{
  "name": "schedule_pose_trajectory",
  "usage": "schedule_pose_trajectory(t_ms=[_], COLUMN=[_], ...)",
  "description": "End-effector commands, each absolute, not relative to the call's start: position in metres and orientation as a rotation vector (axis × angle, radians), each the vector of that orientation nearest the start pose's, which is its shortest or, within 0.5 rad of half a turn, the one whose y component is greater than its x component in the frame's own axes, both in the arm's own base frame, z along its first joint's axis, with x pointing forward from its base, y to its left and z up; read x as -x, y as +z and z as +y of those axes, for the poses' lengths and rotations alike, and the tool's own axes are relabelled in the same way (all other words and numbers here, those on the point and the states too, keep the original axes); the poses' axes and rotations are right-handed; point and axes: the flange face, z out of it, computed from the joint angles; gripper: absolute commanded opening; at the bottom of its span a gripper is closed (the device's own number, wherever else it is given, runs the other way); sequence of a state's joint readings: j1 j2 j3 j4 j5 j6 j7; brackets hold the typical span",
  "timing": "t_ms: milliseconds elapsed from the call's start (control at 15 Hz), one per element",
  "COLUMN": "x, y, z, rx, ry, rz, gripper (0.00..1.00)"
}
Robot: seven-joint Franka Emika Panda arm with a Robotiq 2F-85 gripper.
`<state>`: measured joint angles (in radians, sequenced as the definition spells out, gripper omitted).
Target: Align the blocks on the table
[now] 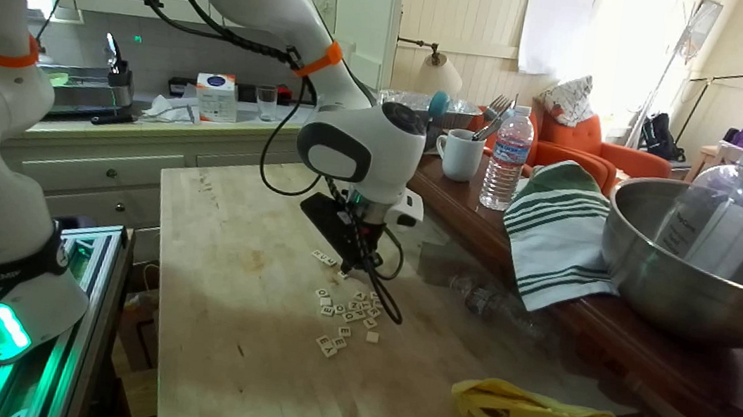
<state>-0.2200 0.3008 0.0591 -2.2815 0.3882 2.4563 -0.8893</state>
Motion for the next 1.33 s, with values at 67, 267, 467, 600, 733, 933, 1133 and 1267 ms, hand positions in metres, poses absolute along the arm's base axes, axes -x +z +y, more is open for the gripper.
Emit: schedule_pose_trajectory(t_ms=[67,267,467,600,733,933,1133,1267], x=[-0.495,-0.496,-0.496,-0.496,-0.496,-0.496,-0.496,-0.496], y=[0.184,0.184,0.184,0.184,0.184,0.185,0.185,0.185], z=[-0.069,-0.063,-0.059,-0.057,-0.056,-0.054,-0.053,-0.053], rx=[2.782,2.781,2.776,2.772,2.767,2.763,2.759,2.759], ry=[0.093,0.097,0.105,0.11,0.116,0.118,0.119,0.123], rz=[-0.605,-0.615,-0.624,-0.629,-0.63,-0.632,-0.634,-0.636], gripper=[0.0,0.0,0.0,0.0,0.0,0.0,0.0,0.0])
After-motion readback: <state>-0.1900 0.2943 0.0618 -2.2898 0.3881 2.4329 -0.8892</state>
